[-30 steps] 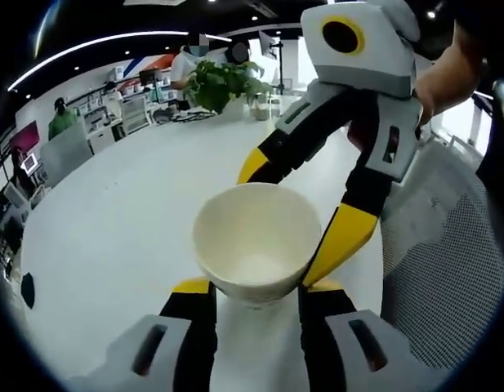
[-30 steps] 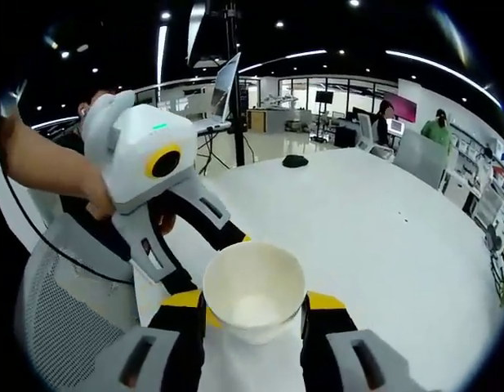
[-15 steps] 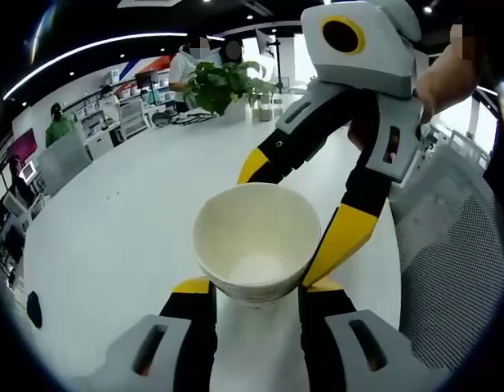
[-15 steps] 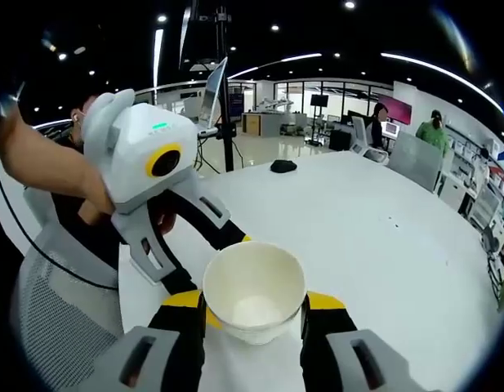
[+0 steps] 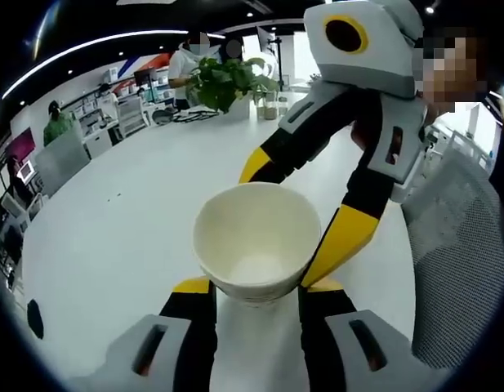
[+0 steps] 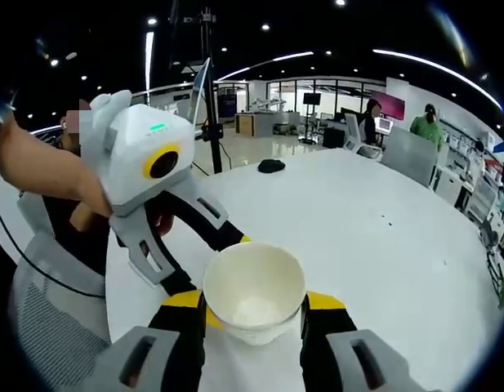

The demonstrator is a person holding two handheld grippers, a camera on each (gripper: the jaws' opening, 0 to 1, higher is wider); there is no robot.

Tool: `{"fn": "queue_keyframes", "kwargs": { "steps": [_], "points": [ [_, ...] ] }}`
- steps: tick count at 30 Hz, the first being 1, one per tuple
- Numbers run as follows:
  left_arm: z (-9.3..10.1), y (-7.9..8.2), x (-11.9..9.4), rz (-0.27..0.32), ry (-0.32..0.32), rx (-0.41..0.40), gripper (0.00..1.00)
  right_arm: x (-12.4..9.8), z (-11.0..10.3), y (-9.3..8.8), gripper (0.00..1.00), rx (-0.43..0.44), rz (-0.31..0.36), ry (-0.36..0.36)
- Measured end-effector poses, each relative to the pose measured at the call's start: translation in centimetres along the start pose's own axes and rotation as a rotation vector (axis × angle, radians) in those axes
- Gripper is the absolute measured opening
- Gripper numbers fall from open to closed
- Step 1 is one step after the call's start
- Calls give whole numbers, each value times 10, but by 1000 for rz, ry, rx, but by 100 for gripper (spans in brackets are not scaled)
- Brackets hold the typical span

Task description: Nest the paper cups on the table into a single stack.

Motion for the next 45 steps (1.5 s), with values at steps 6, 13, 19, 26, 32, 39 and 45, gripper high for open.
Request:
{"fn": "queue_keyframes", "kwargs": {
  "steps": [6, 13, 19, 26, 32, 39, 45],
  "points": [
    [-2, -1, 2, -10, -2, -2, 38, 5, 4, 0, 45, 25, -3, 6],
    [-6, -5, 5, -12, -6, -19, 39, 7, 3, -1, 45, 12, -14, 3],
    [-10, -10, 3, 18, 9, -37, 50, -5, 1, -3, 53, 3, 1, -26],
    [-8, -18, -17, 91, 35, -111, 54, -23, -5, -17, 59, 21, 46, -58],
    [-1, -27, -34, 139, 74, -148, 58, -41, -15, -28, 66, 52, 108, -65],
    [10, -42, -51, 195, 116, -193, 61, -62, -21, -45, 72, 72, 138, -105],
    [26, -48, -70, 258, 147, -224, 63, -79, -26, -66, 80, 119, 179, -152]
  ]
}}
Point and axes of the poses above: the point that each gripper's makers call its tool centre point, and the gripper's own axes: x roughly forward along the fingers, z roughly to its right, y roughly out of its top, the point moved 7 cm from there along -x, roughly backward along the fingers, and after that the axes turned 15 degrees about -z, right-handed, at the moved point
